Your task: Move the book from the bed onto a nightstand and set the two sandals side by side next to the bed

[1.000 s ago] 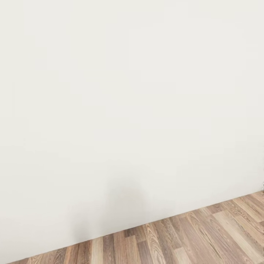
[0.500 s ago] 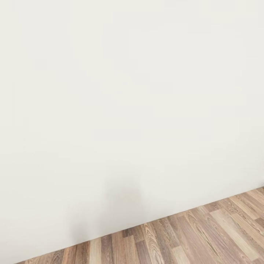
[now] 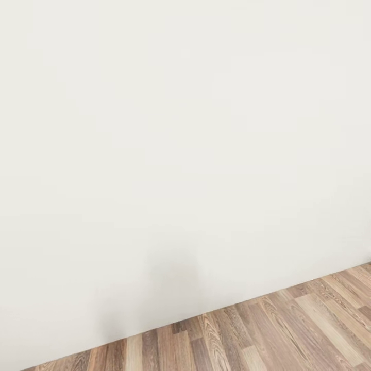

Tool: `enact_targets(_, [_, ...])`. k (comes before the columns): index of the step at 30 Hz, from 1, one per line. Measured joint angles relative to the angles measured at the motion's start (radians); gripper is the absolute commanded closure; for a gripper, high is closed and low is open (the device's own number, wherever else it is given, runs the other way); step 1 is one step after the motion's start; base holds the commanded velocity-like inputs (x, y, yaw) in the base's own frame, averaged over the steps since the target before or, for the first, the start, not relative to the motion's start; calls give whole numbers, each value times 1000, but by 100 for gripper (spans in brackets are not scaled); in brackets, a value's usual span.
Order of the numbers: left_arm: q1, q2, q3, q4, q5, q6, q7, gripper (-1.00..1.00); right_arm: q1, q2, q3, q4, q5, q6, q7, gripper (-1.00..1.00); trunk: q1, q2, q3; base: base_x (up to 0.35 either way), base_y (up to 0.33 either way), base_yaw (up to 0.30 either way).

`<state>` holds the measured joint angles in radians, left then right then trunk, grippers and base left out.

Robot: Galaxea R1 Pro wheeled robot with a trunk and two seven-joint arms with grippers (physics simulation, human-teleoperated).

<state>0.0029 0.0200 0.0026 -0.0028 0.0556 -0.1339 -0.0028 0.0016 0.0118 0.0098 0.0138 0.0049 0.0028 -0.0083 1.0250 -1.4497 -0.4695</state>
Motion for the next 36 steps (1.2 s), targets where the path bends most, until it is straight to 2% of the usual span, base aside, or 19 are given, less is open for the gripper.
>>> enact_targets(16, [0, 0, -1, 0, 0, 0, 0, -100, 0, 0, 0, 0, 0, 0, 0, -100, 0, 0, 0, 0, 0, -12])
enact_targets(36, [0, 0, 0, 0, 0, 0, 0, -100, 0, 0, 0, 0, 0, 0, 0, -100, 0, 0, 0, 0, 0, -78])
